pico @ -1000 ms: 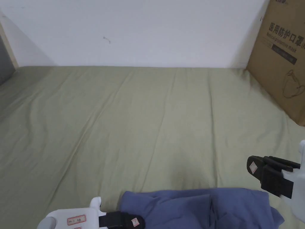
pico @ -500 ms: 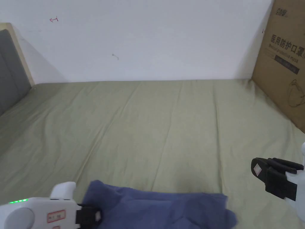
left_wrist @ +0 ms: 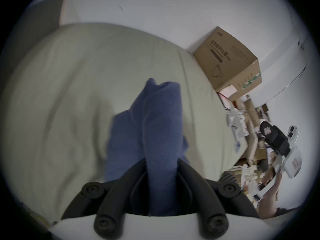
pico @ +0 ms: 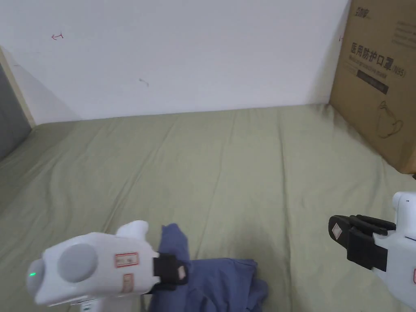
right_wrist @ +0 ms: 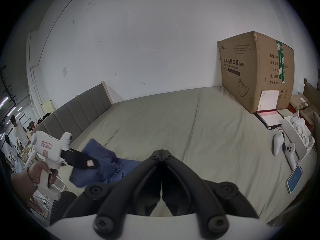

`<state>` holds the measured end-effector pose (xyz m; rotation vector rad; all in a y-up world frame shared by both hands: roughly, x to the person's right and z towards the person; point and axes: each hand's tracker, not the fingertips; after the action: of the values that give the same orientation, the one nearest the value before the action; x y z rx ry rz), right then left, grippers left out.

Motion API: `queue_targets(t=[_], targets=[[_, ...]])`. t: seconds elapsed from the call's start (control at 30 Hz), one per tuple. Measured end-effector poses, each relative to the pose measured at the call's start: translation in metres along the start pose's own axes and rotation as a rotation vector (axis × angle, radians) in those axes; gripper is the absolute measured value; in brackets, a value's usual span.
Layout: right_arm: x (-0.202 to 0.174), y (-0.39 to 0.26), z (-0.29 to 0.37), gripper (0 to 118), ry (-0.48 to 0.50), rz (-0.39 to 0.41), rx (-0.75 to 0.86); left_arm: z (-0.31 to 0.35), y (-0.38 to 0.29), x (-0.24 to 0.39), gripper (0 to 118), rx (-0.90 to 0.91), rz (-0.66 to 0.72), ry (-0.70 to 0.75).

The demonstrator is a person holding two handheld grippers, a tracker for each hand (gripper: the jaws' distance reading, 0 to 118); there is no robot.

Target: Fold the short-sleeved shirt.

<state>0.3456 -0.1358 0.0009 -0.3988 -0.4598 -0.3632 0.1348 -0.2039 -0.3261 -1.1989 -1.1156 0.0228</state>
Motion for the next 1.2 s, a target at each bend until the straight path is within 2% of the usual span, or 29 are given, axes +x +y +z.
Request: queue_targets(t=[0.13, 0.2, 0.23, 0.3, 0.33, 0.37, 0.47, 0.53, 0.6, 0.63, 0.67, 0.7, 0.73, 0.77, 0.93, 1.1, 1.2], targets=[[0.008, -0.001, 0.003, 0, -0.013, -0.022, 0.002, -0.070, 0.003, 0.016, 6, -0.133, 0.039, -0.016], [0.012, -0.002, 0.003, 0, -0.016, -0.038, -0.003, -0.098, 0.000, 0.014, 15, -0.188, 0.064, 0.019], [0.013, -0.002, 0.003, 0, -0.017, -0.043, -0.006, -0.108, -0.002, 0.010, 27, -0.208, 0.091, 0.000], [0.015, -0.004, 0.003, 0, -0.019, -0.046, -0.010, -0.118, -0.009, 0.003, 76, -0.239, 0.172, -0.123], [0.016, -0.004, 0.003, 0, -0.020, -0.045, -0.012, -0.118, -0.010, 0.000, 98, -0.235, 0.227, -0.243], [0.016, -0.005, 0.003, 0, -0.021, -0.043, -0.015, -0.113, -0.011, -0.001, 115, -0.213, 0.269, -0.355], [0.019, -0.005, 0.002, 0, -0.014, -0.070, -0.019, -0.083, -0.010, -0.004, 118, -0.121, 0.303, -0.528], [0.021, -0.004, 0.002, 0, 0.002, -0.095, -0.011, -0.059, -0.005, 0.000, 118, -0.054, 0.213, -0.459], [0.020, -0.003, 0.002, 0, 0.001, -0.087, 0.001, -0.034, -0.003, 0.009, 114, 0.038, 0.044, -0.277], [0.020, -0.002, 0.002, 0, -0.003, -0.078, 0.005, -0.025, -0.004, 0.013, 103, 0.071, -0.039, -0.202], [0.020, -0.001, 0.001, 0, -0.005, -0.072, 0.007, -0.021, -0.005, 0.017, 64, 0.085, -0.094, -0.147], [0.020, -0.001, 0.000, 0, -0.004, -0.069, 0.009, -0.019, -0.007, 0.024, 19, 0.086, -0.140, -0.103], [0.019, -0.001, 0.000, 0, -0.003, -0.069, 0.011, -0.023, -0.008, 0.029, 0, 0.072, -0.181, -0.080], [0.020, -0.001, -0.001, 0, -0.002, -0.071, 0.013, -0.034, -0.010, 0.032, 0, 0.023, -0.199, -0.051], [0.022, -0.004, -0.004, 0, -0.002, -0.083, 0.002, -0.095, -0.022, 0.045, 0, -0.139, -0.181, -0.097], [0.024, -0.005, -0.003, 0, -0.021, -0.079, -0.016, -0.160, -0.044, 0.054, 0, -0.271, -0.195, 0.055], [0.025, -0.006, -0.004, 0, -0.023, -0.072, -0.026, -0.175, -0.052, 0.046, 0, -0.252, -0.100, -0.023]])
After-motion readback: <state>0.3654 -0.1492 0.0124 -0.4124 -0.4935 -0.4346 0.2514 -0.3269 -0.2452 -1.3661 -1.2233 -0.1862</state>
